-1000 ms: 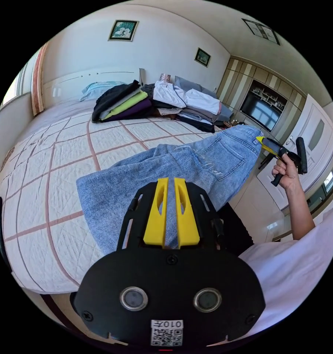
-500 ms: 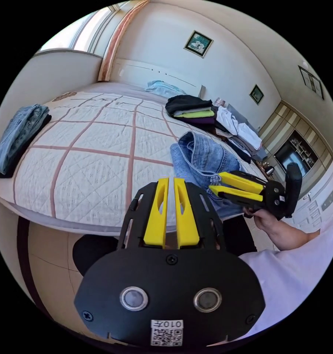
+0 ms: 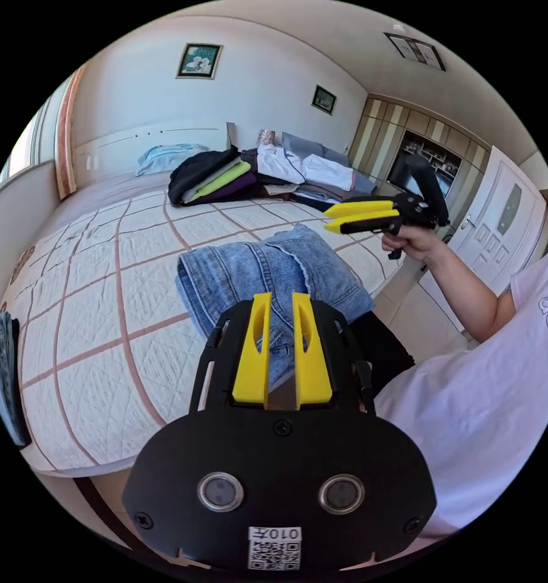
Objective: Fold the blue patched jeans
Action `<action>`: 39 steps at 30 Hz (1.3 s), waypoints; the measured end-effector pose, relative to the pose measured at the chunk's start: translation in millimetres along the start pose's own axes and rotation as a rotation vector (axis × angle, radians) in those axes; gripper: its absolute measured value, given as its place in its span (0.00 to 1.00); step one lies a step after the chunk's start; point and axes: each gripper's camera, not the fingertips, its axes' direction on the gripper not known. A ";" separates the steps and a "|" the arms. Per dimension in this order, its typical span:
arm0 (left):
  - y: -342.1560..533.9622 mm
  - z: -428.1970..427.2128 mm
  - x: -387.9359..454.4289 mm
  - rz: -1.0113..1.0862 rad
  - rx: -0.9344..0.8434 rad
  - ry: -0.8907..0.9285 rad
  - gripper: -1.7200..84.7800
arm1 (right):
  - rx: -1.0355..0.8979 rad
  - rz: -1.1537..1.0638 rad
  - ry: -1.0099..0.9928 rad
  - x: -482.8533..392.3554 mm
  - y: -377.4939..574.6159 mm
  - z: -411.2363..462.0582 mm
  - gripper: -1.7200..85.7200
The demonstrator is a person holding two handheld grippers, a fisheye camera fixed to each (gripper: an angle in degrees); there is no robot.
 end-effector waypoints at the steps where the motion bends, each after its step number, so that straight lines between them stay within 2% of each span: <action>1: -2.6 8.9 0.6 -0.008 -0.009 -0.001 0.07 | 0.010 0.017 -0.058 6.8 -1.6 2.1 0.14; 3: -4.8 20.9 1.3 -0.016 -0.035 -0.029 0.06 | -0.042 0.029 -0.207 23.7 -7.6 27.8 0.15; 6: -0.7 53.9 -5.1 -0.034 -0.213 -0.031 0.05 | -0.201 0.126 -0.194 55.8 -7.3 83.2 0.13; 8: 9.8 61.0 -8.8 -0.033 -0.235 0.010 0.04 | -0.228 0.245 -0.252 84.8 -3.9 101.1 0.09; 12: 23.8 71.3 -8.2 -0.014 -0.277 0.044 0.03 | -0.199 0.259 -0.392 114.7 4.1 124.2 0.06; 17: 15.0 45.8 -3.3 -0.045 -0.149 0.090 0.06 | -0.156 0.103 -0.312 99.7 1.2 100.4 0.10; 22: -26.5 11.8 -34.4 -0.188 -0.092 -0.148 0.11 | -0.107 0.081 -0.069 106.9 -12.9 77.4 0.17; 26: -50.7 52.7 -74.9 -0.326 -0.135 -0.045 0.12 | -0.206 0.107 -0.044 117.0 -23.5 104.9 0.17; 29: -59.2 88.8 -72.8 -0.336 -0.187 -0.051 0.10 | -0.250 0.078 0.073 112.5 -22.4 121.9 0.17; 32: -60.4 87.0 -67.6 -0.342 -0.108 -0.044 0.06 | -0.270 0.135 0.053 126.4 -24.2 123.5 0.16; 36: -46.1 123.7 -65.6 -0.321 -0.199 -0.101 0.04 | -0.225 0.178 -0.011 150.1 -10.2 143.1 0.16; 37: -32.6 142.8 -70.9 -0.352 -0.211 -0.065 0.04 | -0.215 0.189 -0.024 153.9 -7.8 143.3 0.16; 39: -15.8 144.3 -80.6 -0.449 -0.116 0.028 0.04 | -0.194 0.195 -0.050 163.9 -0.5 137.7 0.17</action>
